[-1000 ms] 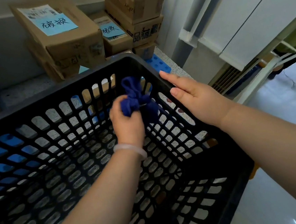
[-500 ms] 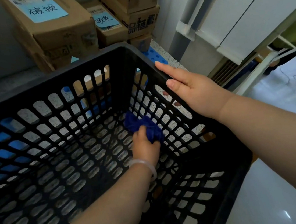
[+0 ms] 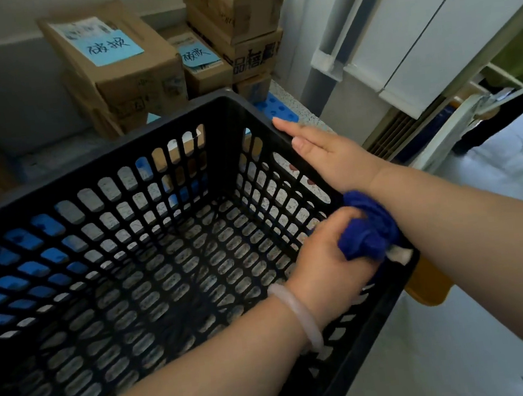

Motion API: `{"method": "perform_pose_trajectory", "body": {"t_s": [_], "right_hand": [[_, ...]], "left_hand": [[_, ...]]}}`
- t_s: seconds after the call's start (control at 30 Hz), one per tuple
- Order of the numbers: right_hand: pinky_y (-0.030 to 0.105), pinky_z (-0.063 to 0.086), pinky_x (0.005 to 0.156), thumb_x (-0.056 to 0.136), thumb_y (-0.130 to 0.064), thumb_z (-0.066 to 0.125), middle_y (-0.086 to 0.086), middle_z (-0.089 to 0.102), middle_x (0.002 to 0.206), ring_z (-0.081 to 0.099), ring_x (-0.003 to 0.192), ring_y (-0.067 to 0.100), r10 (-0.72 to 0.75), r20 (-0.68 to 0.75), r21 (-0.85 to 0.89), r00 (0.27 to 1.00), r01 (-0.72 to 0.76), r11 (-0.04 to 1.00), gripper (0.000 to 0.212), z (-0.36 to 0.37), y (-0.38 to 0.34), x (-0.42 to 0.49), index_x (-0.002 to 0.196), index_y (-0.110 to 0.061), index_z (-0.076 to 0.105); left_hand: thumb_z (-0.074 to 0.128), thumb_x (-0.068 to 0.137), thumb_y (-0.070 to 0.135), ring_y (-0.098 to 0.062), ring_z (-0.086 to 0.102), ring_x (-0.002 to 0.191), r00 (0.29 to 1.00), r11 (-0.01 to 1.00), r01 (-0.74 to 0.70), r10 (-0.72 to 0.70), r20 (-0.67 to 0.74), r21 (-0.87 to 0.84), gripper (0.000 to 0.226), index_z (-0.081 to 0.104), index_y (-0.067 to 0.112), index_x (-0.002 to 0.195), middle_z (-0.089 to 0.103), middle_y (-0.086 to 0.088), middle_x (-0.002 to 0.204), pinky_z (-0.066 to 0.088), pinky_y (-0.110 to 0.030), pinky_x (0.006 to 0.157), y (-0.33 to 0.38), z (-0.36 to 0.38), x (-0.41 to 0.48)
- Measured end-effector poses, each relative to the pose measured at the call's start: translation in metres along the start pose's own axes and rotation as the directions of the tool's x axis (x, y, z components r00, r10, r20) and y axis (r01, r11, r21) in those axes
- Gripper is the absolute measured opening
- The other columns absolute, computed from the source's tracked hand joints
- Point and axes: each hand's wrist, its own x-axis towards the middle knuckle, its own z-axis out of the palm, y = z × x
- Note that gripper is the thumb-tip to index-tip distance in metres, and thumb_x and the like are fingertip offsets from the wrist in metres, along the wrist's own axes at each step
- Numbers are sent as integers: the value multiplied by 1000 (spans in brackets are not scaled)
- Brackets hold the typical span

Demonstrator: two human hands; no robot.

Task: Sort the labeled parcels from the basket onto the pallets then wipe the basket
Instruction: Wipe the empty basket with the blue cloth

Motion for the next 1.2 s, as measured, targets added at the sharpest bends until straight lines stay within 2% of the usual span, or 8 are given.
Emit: {"method": "perform_pose_trajectory", "body": {"t_s": [0.13, 0.37, 0.63, 0.73, 0.87, 1.07, 1.13, 1.2], "right_hand": [[22, 20, 107, 106, -43, 29, -8, 37, 155, 35, 139, 15, 16, 21, 14, 1000, -16, 1000, 40, -1, -3, -3, 143, -57, 31], [33, 23, 114, 106, -46, 27, -6, 38, 154, 37, 138, 20, 29, 12, -19, 1000, -29, 999, 39, 0, -3, -2, 141, -62, 30], [26, 23, 108, 106, -43, 30, -5, 39, 153, 37, 137, 17, 13, 2, -20, 1000, -13, 1000, 39, 0, -3, -3, 141, -61, 31], [23, 19, 105, 106, -42, 31, -5, 37, 154, 36, 139, 17, 10, 2, -5, 1000, -10, 1000, 39, -1, -5, -4, 141, -60, 32], [25, 20, 102, 106, -42, 31, -4, 36, 155, 34, 139, 19, 10, 17, -2, 1000, -10, 1000, 40, -1, -6, -5, 142, -59, 31], [26, 24, 102, 106, -43, 31, -3, 36, 155, 37, 139, 21, -14, 14, -21, 1000, 15, 1000, 41, -3, -5, -6, 145, -56, 31], [30, 28, 104, 105, -43, 32, 0, 40, 153, 40, 136, 23, -23, 4, -40, 1000, 23, 999, 42, -3, -3, -6, 145, -55, 30], [34, 34, 103, 105, -41, 35, 3, 46, 149, 46, 130, 24, -60, -16, -82, 998, 59, 995, 44, -1, -1, -5, 147, -53, 30]], "left_hand": [[61, 74, 8, -24, 53, 110, 991, 930, -86, 45, 123, 356, 38, 62, 12, 112, 59, -12, 115, 40, -26, 96, -29, -7, -9], [59, 89, 8, -18, 52, 114, 878, 742, 244, -443, 183, 625, 42, 54, 27, 126, 48, 0, 122, 39, -30, 103, -76, -46, -26], [59, 87, -11, 6, 57, 66, 948, 969, 180, -217, 233, 171, 27, 63, 15, 95, 61, 7, 84, 44, -9, 66, -17, -39, -19], [63, 84, -10, 0, 61, 80, 965, 988, 106, -130, 226, 114, 31, 66, 20, 91, 63, 6, 90, 49, -17, 78, -7, -36, -31], [67, 79, -7, -10, 58, 105, 973, 932, -60, -26, 231, 357, 32, 70, 20, 97, 61, 5, 106, 44, -26, 101, -25, -44, -43], [59, 86, 3, -23, 49, 122, 804, 627, 114, -514, 299, 771, 41, 62, 23, 122, 52, -4, 130, 37, -33, 107, -52, -76, -63], [55, 89, 4, -24, 51, 122, 725, 550, 240, -650, 229, 800, 43, 60, 26, 125, 52, -4, 133, 38, -30, 104, -48, -84, -68], [56, 91, 6, -18, 56, 114, 735, 578, 429, -670, 104, 694, 38, 61, 30, 120, 58, 1, 125, 44, -27, 99, -36, -92, -69]]}}
